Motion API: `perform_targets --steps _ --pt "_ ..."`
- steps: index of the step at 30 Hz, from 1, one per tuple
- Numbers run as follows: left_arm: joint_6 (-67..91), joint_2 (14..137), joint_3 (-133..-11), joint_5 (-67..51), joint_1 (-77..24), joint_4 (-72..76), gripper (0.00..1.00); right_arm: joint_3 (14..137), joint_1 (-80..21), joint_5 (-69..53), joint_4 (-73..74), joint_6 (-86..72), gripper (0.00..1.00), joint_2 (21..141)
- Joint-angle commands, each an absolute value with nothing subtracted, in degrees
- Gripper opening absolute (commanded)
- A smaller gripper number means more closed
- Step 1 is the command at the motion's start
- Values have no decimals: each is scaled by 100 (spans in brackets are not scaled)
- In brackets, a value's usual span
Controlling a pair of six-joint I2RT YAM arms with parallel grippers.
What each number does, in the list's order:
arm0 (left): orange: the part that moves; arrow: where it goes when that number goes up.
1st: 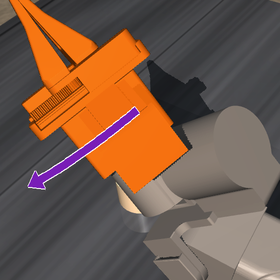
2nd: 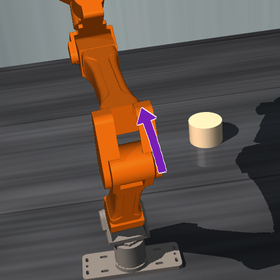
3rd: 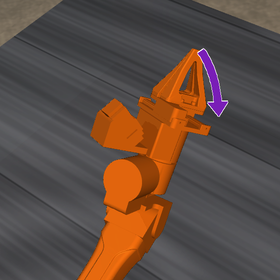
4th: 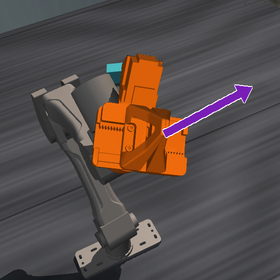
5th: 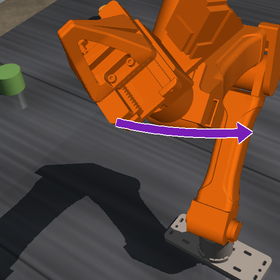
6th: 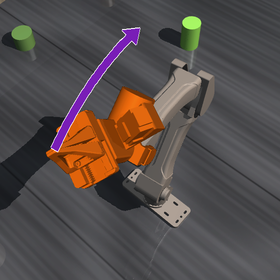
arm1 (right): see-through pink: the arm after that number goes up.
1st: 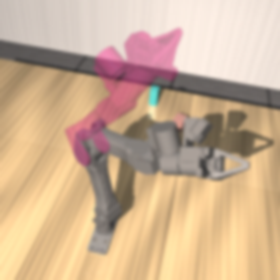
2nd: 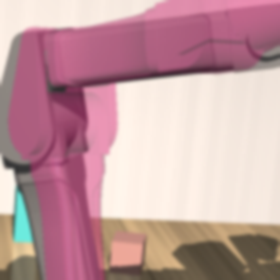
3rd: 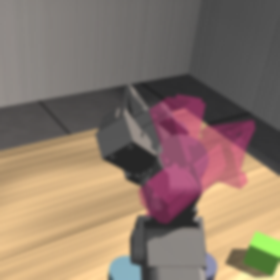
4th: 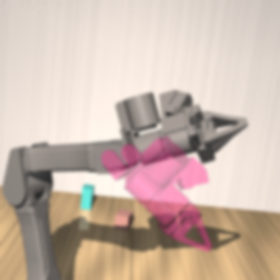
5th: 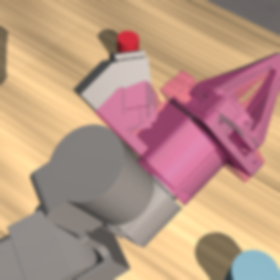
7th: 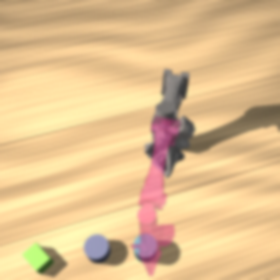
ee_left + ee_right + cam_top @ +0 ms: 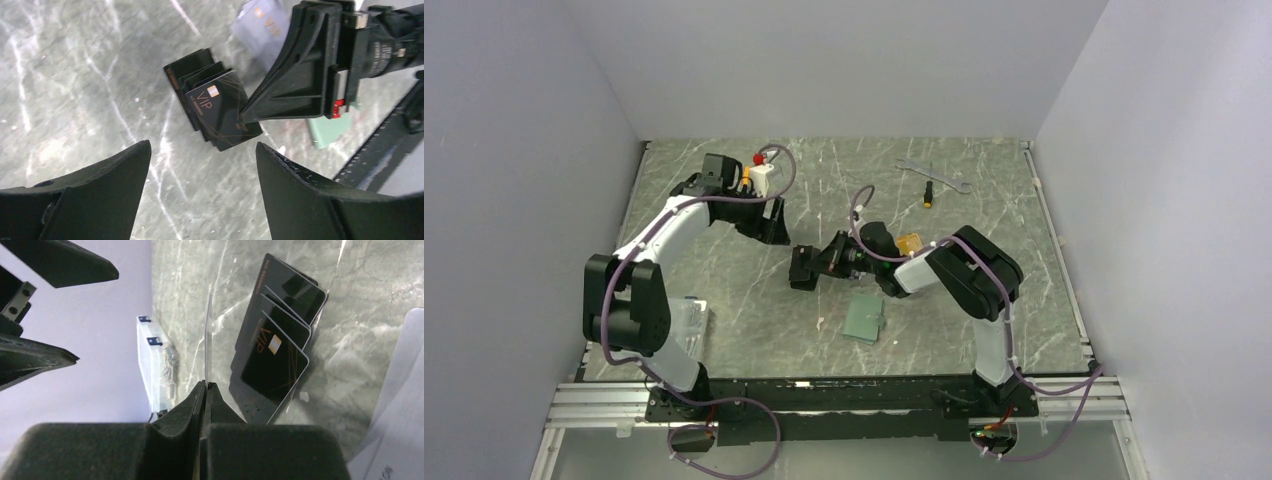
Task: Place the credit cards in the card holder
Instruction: Pick up the credit card from the center of the board.
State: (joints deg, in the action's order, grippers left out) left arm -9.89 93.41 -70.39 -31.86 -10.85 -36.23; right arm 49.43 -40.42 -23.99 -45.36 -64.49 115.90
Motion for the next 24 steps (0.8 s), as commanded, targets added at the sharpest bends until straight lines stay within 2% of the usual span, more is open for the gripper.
perform_targets --steps 1,5,11,24 --pt "-391 9133 -6683 -4459 -987 -3193 83 4605 -3889 -2687 -5391 -6368 0 10975" --pt "364 9250 -6177 -5248 -847 -2504 81 4526 -3804 -2733 -5438 -6378 0 10726" --pt "1081 9200 -5659 -5860 -768 -1605 73 4457 -3683 -2857 -5839 -6693 0 10701" --pt "1664 9336 -5532 -6613 -662 -1028 57 4663 -3700 -2956 -6032 -6887 0 10935"
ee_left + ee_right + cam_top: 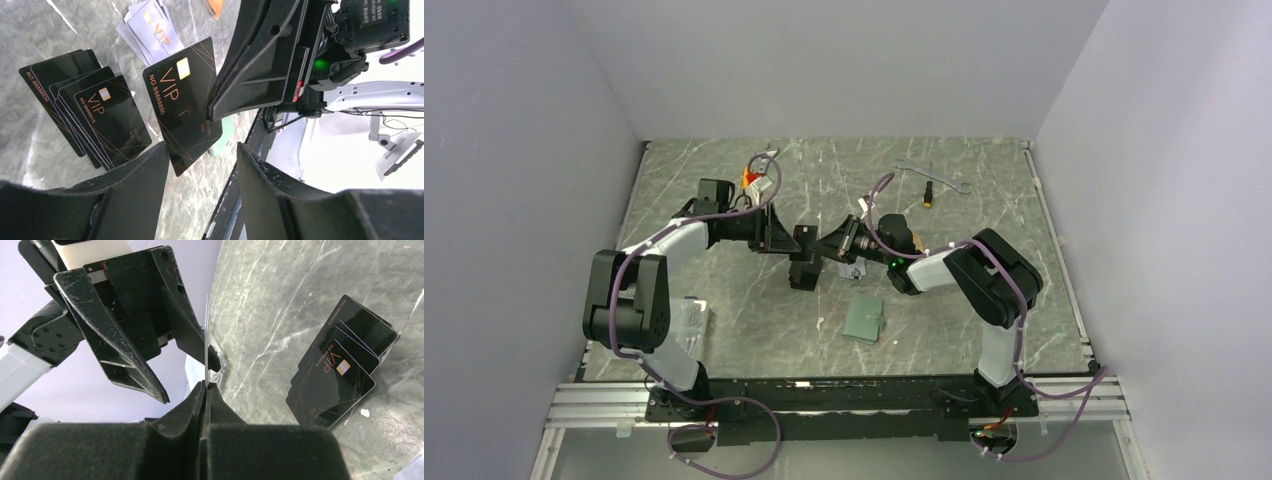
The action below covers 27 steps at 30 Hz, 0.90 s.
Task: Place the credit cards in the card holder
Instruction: Pick up the credit card from the center of the board.
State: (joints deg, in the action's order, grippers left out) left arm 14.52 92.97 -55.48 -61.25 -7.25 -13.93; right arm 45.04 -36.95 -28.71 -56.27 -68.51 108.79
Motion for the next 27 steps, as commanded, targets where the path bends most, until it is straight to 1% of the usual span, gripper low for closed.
perform_targets --steps 1,9,14,16,18,20,23,27 --pt "1692 9333 -5527 -6644 -653 -1005 56 4671 -3705 -2935 -5979 -6845 0 10926" --pt "1851 9286 -5406 -6789 -580 -802 45 4784 -3802 -2731 -5318 -6441 0 10858" --pt "1845 9383 -5434 -6821 -574 -785 43 4896 -3880 -2822 -5322 -6383 0 10898" --pt "1874 9419 -5454 -6873 -572 -766 38 4942 -3903 -2846 -5257 -6331 0 10907" --pt "1889 9437 -5470 -6925 -571 -752 31 4980 -3944 -2830 -5175 -6256 0 10914" --pt "1924 9444 -5459 -6978 -571 -698 27 5012 -3960 -2841 -5189 -6270 0 10960" --pt "1947 9485 -5457 -7075 -571 -666 17 5106 -3994 -2935 -5188 -6267 0 11055" --pt "1974 9494 -5442 -7176 -571 -616 15 5143 -4024 -3066 -5344 -6349 3 11177"
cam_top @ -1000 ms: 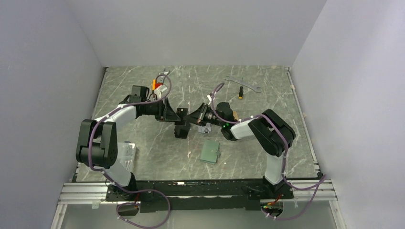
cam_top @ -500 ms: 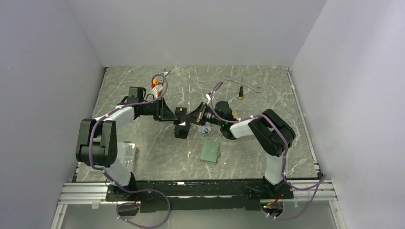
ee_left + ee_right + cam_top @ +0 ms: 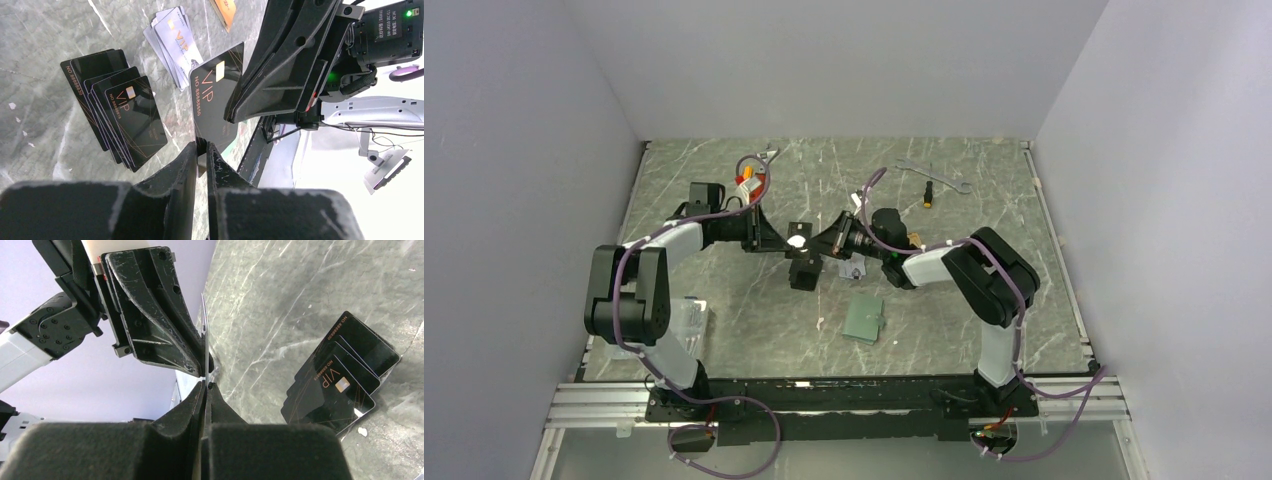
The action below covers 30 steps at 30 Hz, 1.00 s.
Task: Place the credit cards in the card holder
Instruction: Pick up the credit card from the center of the board, then place the credit card at the center of the board.
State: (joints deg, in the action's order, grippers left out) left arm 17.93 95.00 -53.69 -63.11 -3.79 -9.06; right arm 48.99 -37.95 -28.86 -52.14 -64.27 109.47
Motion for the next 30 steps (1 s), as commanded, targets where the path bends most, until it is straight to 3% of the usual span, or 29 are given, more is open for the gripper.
perform_targets --steps 1,10,21,25,30 --pt "1996 9486 -5428 -7223 -571 -589 15 5123 -4022 -3084 -5418 -6399 4 11211" --pt "2127 9449 -5380 -7745 -580 -408 26 5139 -4007 -3210 -5816 -6663 3 11416" --pt "2098 9519 -5455 -7756 -615 -509 28 5331 -4112 -3239 -5519 -6436 4 11403" --pt "1809 9543 -5577 -7711 -615 -868 20 5225 -4079 -3296 -5650 -6486 14 11367" --pt "1561 9584 -5692 -7910 -606 -1191 12 5037 -3720 -3512 -6017 -6754 34 11313"
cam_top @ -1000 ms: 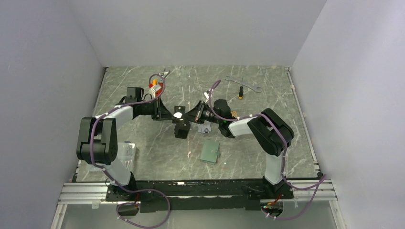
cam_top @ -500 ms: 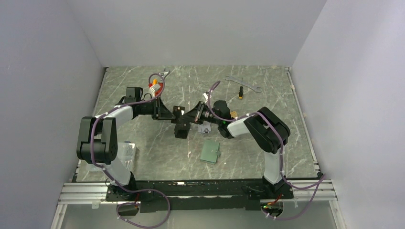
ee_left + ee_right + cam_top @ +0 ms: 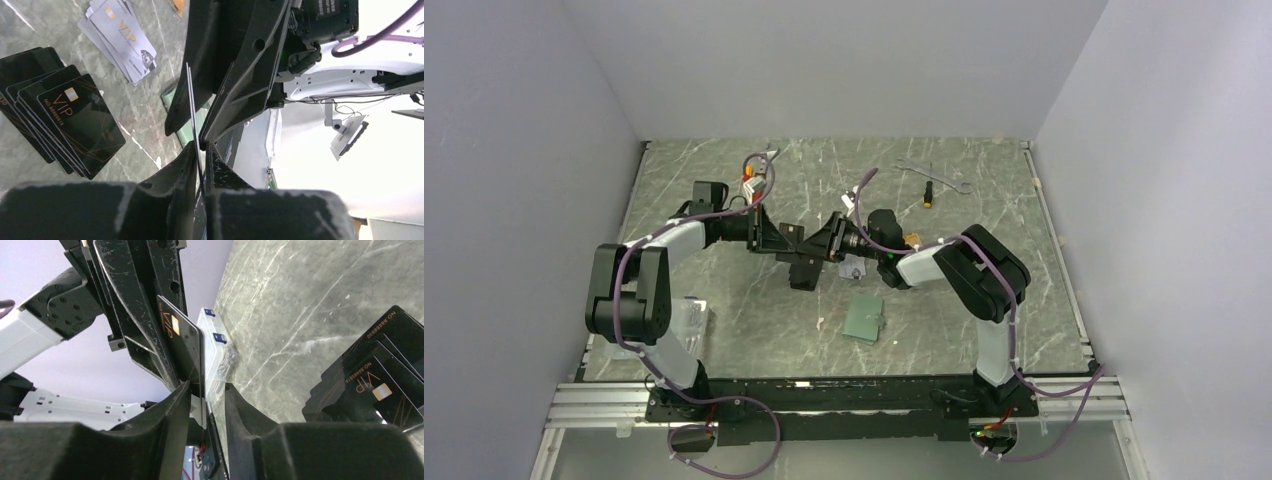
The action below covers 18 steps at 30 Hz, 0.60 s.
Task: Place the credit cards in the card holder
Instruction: Place the credit card at the center of the board.
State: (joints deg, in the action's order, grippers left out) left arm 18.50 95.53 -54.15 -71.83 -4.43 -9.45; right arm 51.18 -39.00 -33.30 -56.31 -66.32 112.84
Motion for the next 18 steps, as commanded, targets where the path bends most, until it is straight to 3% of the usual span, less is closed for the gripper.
perform_targets --steps 1,8,18 --pt "1483 9595 -5733 -7962 -606 -1278 10 5021 -3632 -3568 -6107 -6819 38 11330" --pt "537 9734 -6074 -8215 -615 -2370 5 5298 -3479 -3711 -6192 -6805 50 11295" --pt "-531 9869 -6432 -8404 -633 -3493 4 5697 -3501 -3691 -6208 -6787 54 11232"
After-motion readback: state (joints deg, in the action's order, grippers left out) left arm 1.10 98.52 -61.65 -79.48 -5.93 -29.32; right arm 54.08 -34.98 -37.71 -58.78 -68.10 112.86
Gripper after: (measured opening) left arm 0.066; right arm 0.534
